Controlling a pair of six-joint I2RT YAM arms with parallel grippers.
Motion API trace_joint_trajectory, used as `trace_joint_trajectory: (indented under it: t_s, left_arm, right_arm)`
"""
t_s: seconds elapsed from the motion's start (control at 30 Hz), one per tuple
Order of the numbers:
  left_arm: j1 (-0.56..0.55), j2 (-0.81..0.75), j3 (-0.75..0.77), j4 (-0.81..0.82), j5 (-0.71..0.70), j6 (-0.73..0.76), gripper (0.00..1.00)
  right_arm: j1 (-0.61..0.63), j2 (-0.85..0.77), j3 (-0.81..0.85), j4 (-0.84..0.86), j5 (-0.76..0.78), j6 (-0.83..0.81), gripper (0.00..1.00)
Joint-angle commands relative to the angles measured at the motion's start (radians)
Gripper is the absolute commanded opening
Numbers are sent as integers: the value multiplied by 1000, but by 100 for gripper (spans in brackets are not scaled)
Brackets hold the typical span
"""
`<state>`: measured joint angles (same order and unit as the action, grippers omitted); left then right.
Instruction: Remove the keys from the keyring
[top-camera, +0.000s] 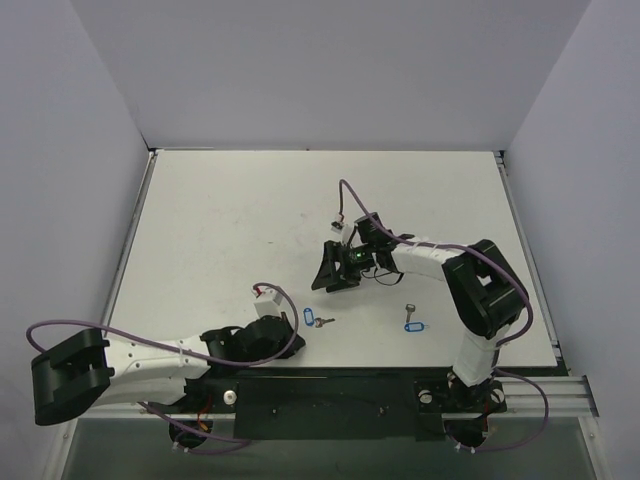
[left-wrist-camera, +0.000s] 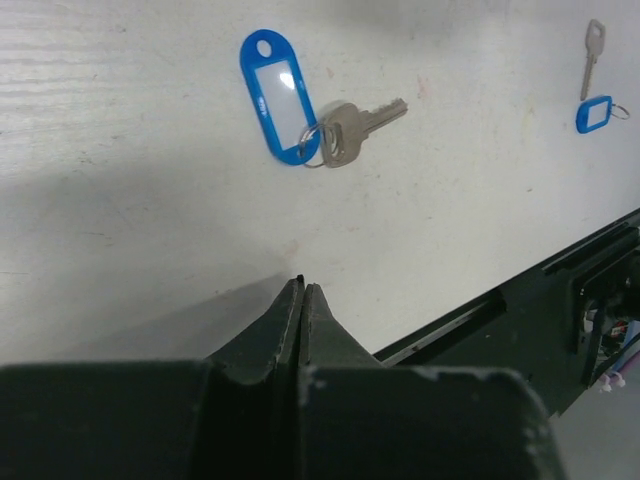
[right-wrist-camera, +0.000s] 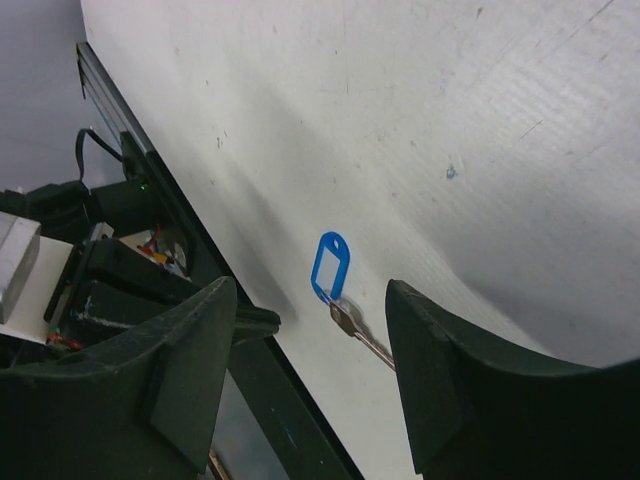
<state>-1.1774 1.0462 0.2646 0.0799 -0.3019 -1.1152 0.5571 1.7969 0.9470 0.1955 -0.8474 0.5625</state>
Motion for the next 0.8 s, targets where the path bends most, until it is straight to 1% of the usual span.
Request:
trace_joint_trajectory:
  t_s: [0.0,0.1,0.13,0.33,0.57,0.67,0.77]
  left_arm:
    - [1,21,-30,127,-28,-21,2]
    - [2,51,-44,173,-17,-29,1]
    - [2,66,-47,199,-8,-29,0]
    - [4,153,-59,326,29,-38,0]
    - [7,265,-16,353,46,-38,0]
    - [12,284,-10,351,47,-40,0]
    - [16,282,-13,347,43,-44,0]
  right_arm:
    - [32,18,24,-80,-53,-144,56]
    - [47,45,26,-111,-53,-190,55]
    - [50,50,22,-111,-51,-199,55]
    - [82,97,15,-83,-67,-228,55]
    - [102,101,22,-108,-68,-242,53]
    - [125,98,21,-169,-62,-283,52]
    - [141,90,10,-191,-71,-305,51]
